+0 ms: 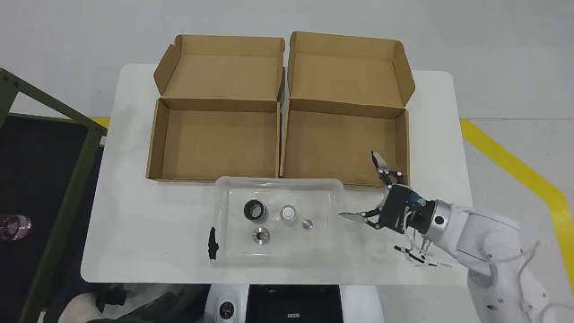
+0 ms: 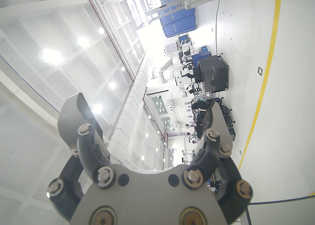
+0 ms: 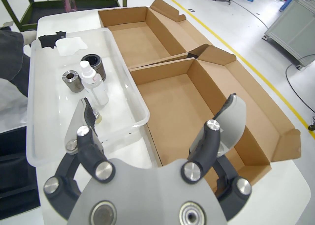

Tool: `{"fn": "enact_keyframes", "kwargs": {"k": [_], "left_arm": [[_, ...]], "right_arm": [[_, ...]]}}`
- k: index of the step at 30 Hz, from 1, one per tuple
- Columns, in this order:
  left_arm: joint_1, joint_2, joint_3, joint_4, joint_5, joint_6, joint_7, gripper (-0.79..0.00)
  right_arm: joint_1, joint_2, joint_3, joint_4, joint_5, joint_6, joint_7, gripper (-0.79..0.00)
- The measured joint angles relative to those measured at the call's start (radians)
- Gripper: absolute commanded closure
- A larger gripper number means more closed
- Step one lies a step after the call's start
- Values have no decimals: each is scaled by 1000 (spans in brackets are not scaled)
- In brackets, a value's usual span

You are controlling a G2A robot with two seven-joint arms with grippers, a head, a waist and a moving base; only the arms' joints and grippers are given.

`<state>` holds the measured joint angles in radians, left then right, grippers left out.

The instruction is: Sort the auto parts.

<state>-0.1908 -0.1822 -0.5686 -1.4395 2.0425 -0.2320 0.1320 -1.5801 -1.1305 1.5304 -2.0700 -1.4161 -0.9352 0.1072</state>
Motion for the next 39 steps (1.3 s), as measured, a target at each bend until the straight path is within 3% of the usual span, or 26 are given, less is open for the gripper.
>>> {"fn": "enact_keyframes", "kwargs": {"k": [11, 26, 39], "left_arm": [[0, 0, 0, 0, 0, 0, 0, -785], [0, 0, 0, 0, 0, 0, 0, -785], [0, 0, 0, 0, 0, 0, 0, -785]], "right_arm": [[140, -4, -234, 31, -42, -59, 156, -785], [272, -18, -463, 90, -20, -68, 283, -785], [341, -24, -547, 152, 8, -44, 351, -785]]}}
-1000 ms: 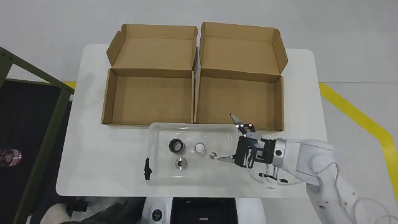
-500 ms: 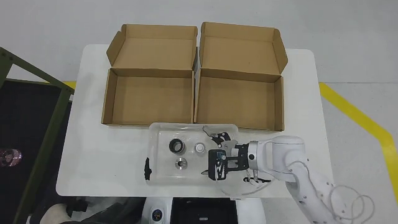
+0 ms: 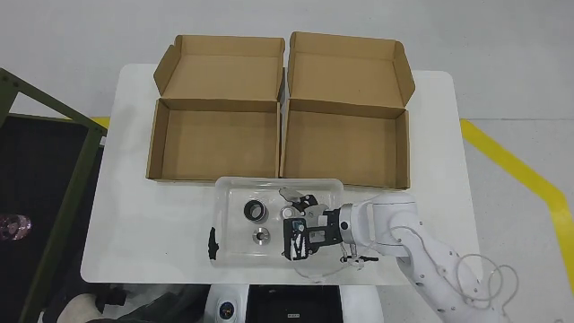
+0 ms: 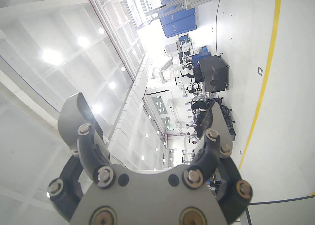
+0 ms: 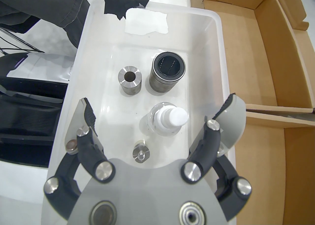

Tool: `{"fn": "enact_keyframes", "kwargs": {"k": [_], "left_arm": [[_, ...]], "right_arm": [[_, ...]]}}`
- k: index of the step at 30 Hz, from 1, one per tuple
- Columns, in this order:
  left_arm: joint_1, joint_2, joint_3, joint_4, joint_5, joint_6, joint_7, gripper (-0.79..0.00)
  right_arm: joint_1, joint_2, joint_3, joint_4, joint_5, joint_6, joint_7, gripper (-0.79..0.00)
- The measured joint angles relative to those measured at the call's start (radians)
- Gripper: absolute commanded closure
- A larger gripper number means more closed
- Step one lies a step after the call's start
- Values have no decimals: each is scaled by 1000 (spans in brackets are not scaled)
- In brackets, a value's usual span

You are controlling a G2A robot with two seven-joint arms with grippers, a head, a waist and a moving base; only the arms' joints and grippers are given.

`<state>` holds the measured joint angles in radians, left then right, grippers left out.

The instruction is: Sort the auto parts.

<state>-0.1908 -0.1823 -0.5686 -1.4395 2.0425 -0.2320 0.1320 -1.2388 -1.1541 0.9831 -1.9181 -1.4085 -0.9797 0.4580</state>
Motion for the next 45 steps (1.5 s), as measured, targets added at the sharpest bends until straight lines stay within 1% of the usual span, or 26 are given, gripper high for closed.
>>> {"fn": "enact_keyframes", "kwargs": {"k": [2, 4, 5, 7, 10, 11, 12, 15, 17, 19, 22, 25, 26, 37, 45], "left_arm": [[0, 0, 0, 0, 0, 0, 0, -785], [0, 0, 0, 0, 0, 0, 0, -785], [0, 0, 0, 0, 0, 0, 0, -785], [0, 0, 0, 0, 0, 0, 0, -785], [0, 0, 0, 0, 0, 0, 0, -785], [0, 0, 0, 0, 0, 0, 0, -785], [0, 0, 0, 0, 0, 0, 0, -785], [0, 0, 0, 0, 0, 0, 0, -785], [0, 0, 0, 0, 0, 0, 0, -785], [0, 0, 0, 0, 0, 0, 0, -785], [0, 0, 0, 0, 0, 0, 0, -785], [0, 0, 0, 0, 0, 0, 0, -785], [0, 0, 0, 0, 0, 0, 0, -785], [0, 0, 0, 0, 0, 0, 0, -785], [0, 0, 0, 0, 0, 0, 0, -785]], "right_arm": [[9, 0, -8, 10, 0, 6, 9, -785], [17, -1, -13, 20, -2, 14, 14, -702], [21, -1, -17, 26, -3, 20, 17, -690], [28, -1, -24, 35, -4, 26, 21, -625], [40, -3, -36, 50, -4, 34, 28, -505], [44, -3, -41, 55, -4, 37, 31, -416], [48, -3, -43, 59, -5, 40, 33, -379], [58, -4, -51, 70, -9, 53, 42, -332], [63, -4, -58, 77, -12, 59, 46, -317], [66, -4, -64, 84, -12, 62, 47, -274], [70, -5, -71, 95, -6, 64, 39, -169], [74, -4, -75, 108, 7, 58, 24, -22], [75, -4, -77, 110, 9, 57, 18, 0], [71, 4, -69, 72, 12, 45, -65, 0], [49, 19, -13, -1, 31, 23, -151, 0]]}}
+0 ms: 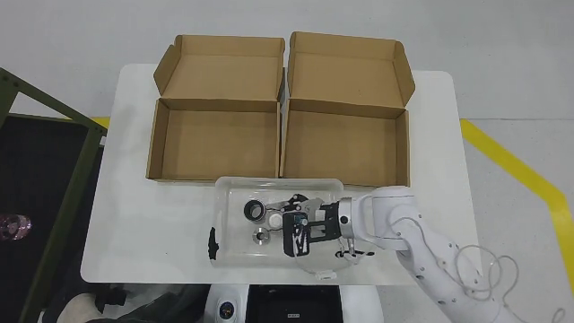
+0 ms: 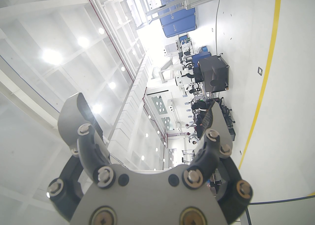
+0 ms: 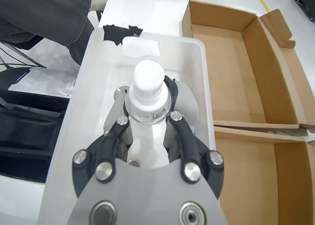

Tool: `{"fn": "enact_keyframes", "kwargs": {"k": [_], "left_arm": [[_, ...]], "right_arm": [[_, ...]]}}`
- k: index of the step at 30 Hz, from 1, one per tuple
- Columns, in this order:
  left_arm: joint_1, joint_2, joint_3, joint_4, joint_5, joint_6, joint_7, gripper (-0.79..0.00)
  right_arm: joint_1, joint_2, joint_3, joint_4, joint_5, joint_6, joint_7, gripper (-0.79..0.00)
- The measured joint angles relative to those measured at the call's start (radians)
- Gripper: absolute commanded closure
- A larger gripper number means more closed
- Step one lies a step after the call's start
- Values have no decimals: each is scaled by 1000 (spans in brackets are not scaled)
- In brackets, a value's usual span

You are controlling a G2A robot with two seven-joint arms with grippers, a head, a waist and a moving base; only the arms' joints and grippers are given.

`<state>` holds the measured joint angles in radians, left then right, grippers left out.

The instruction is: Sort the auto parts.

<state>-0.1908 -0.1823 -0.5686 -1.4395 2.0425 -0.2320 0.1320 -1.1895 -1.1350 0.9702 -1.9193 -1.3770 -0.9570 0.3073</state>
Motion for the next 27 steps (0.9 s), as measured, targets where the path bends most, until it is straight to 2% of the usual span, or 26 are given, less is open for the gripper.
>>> {"fn": "enact_keyframes", "kwargs": {"k": [16, 27], "left_arm": [[0, 0, 0, 0, 0, 0, 0, -785], [0, 0, 0, 0, 0, 0, 0, -785]], "right_arm": [[12, 15, 129, 1, 102, 22, -235, 0], [28, 18, 187, 47, 180, 70, -321, 0]]}}
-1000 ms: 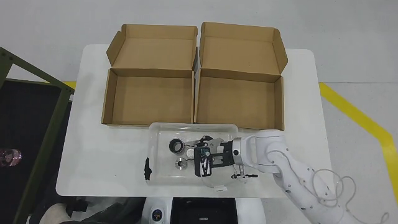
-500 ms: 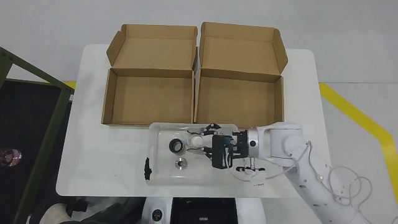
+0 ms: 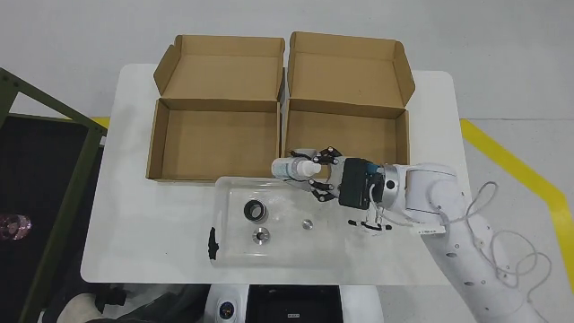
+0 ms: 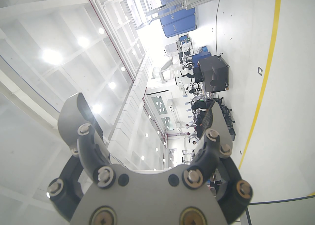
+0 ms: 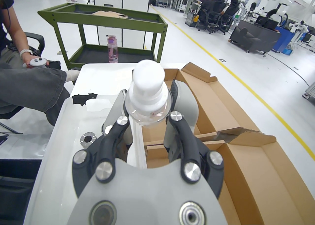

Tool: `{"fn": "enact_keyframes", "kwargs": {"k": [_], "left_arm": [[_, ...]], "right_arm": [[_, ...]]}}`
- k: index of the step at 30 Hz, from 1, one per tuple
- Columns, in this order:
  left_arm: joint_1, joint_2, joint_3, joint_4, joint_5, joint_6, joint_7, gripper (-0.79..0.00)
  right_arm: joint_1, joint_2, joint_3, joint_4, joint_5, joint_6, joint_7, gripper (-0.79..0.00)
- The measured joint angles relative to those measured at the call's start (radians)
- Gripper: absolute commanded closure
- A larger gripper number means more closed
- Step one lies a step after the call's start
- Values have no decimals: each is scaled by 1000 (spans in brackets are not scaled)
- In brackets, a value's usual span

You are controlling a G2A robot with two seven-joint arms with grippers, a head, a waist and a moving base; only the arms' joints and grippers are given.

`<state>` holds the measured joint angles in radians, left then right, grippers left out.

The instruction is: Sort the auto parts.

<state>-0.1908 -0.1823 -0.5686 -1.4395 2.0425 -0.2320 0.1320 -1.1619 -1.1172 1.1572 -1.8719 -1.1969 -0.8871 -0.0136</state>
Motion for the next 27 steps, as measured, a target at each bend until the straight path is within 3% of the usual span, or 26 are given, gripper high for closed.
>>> {"fn": "enact_keyframes", "kwargs": {"k": [10, 27], "left_arm": [[0, 0, 0, 0, 0, 0, 0, -785], [0, 0, 0, 0, 0, 0, 0, -785]], "right_arm": [[78, -9, -7, 105, 63, 66, 23, 0], [228, -38, -99, 310, 59, 193, 191, 0]]}}
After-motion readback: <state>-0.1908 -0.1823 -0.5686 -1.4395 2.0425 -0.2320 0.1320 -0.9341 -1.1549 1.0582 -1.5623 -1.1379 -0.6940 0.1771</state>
